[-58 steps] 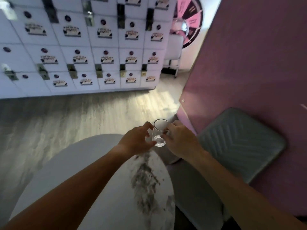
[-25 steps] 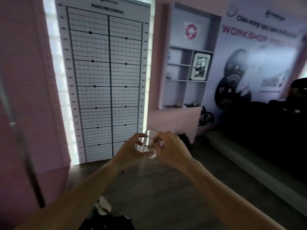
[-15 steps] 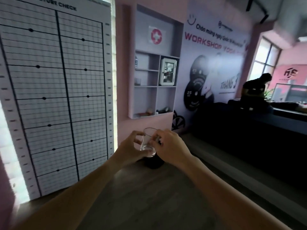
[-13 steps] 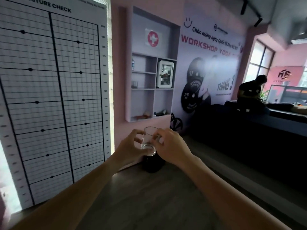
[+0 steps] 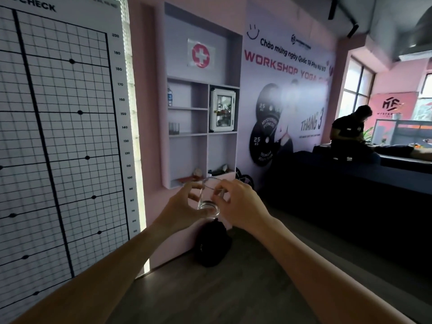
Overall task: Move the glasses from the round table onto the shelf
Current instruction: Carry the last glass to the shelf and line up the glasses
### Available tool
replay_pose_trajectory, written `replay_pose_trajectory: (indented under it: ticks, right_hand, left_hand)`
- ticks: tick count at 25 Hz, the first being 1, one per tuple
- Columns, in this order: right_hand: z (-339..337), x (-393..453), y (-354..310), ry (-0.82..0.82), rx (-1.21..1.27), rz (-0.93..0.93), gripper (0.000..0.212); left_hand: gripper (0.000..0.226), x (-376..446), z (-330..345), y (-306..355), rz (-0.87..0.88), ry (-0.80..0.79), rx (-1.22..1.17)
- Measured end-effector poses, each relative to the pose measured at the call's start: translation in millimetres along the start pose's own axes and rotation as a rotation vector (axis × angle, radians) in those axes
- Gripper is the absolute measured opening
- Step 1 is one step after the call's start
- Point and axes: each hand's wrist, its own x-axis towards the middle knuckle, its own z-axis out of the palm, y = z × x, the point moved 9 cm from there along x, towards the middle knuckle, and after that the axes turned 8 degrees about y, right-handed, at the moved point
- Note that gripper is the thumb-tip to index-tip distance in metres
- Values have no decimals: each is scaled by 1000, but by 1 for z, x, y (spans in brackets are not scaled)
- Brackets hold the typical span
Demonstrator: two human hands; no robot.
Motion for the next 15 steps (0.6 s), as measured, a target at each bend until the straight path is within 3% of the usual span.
replay_pose_trajectory:
  ticks: [15]
  right_hand:
    - [63, 216, 197, -24, 38, -110, 13]
  left_hand:
    - [60, 246, 123, -47, 1, 75, -36]
